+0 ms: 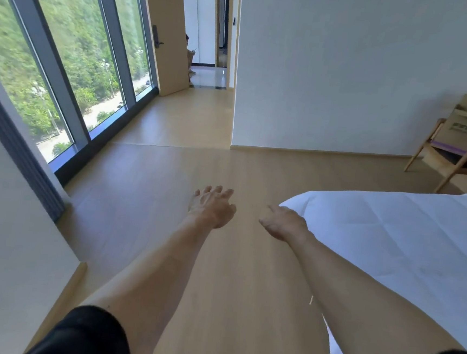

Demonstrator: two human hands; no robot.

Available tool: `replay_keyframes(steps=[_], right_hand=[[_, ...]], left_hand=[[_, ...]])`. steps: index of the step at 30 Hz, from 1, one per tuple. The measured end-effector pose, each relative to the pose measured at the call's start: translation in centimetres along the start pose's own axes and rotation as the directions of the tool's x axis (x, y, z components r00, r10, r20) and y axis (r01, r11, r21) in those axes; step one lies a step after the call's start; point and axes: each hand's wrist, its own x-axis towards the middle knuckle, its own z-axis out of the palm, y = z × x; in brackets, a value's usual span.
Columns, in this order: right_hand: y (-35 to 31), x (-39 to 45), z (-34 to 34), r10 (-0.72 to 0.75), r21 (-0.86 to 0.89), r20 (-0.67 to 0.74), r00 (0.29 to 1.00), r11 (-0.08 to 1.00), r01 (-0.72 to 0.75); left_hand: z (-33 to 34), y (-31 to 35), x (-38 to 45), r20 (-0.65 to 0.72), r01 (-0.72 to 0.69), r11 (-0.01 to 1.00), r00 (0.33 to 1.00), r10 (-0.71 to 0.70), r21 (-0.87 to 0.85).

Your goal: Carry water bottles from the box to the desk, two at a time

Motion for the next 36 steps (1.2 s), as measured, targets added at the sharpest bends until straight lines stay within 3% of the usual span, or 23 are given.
replay_keyframes(steps=[8,24,36], right_hand=[[-0.2,13.8,-3.6,-0.028,-0.033,-0.007,1.000,0.999,0.028],[-1.3,45.6,-13.7,0.203,0.001,-0.099,0.974,0.979,-0.203],[2.0,65.8,-16.9,0.293,0.024,-0.110,0.950,0.956,-0.292]], left_hand=[[-0.4,-0.2,14.9,0.013,0.020,1.000,1.000,-0.020,-0.018],[-4.1,-2.2,54.2,-0.003,-0.173,0.984,0.985,0.173,-0.036],[-2.7,0.5,76.3,0.048,-0.270,0.963,0.962,0.269,0.012]])
